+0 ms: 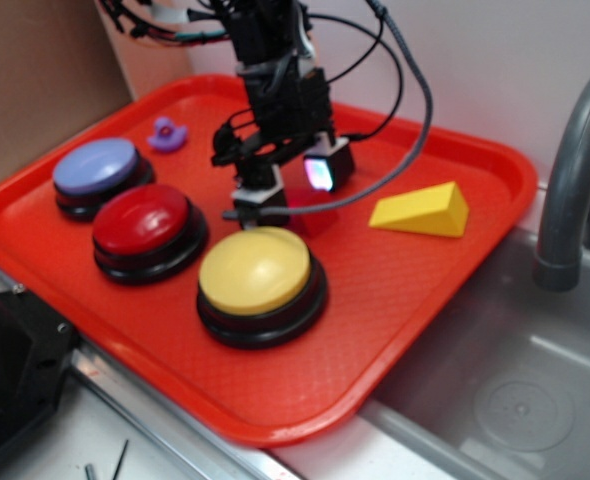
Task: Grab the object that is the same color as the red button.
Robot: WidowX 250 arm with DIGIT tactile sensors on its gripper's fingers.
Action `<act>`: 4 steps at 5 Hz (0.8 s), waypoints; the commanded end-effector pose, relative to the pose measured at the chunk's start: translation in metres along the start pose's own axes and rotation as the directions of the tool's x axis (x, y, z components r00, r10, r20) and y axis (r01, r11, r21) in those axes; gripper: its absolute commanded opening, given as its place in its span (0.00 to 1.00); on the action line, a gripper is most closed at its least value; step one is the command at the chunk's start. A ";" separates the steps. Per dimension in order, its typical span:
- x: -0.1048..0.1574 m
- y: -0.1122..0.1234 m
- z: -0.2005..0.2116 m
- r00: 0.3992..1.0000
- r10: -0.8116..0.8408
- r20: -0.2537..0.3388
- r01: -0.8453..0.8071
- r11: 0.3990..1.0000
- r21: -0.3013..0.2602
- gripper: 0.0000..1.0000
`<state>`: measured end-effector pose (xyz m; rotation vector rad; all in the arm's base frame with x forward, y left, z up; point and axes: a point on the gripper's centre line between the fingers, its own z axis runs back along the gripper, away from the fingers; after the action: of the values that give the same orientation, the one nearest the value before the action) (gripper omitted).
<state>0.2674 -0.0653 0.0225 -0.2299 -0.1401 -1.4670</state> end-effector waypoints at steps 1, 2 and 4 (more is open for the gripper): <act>0.008 0.000 0.004 0.999 -0.036 0.009 0.036 0.999 0.023 0.00; 0.005 0.003 0.005 1.000 0.000 0.005 0.000 1.000 0.006 0.00; 0.005 0.002 0.050 0.899 0.404 -0.172 -0.386 0.914 0.129 0.00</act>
<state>0.2666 -0.0474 0.0518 -0.0726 0.0765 -1.0353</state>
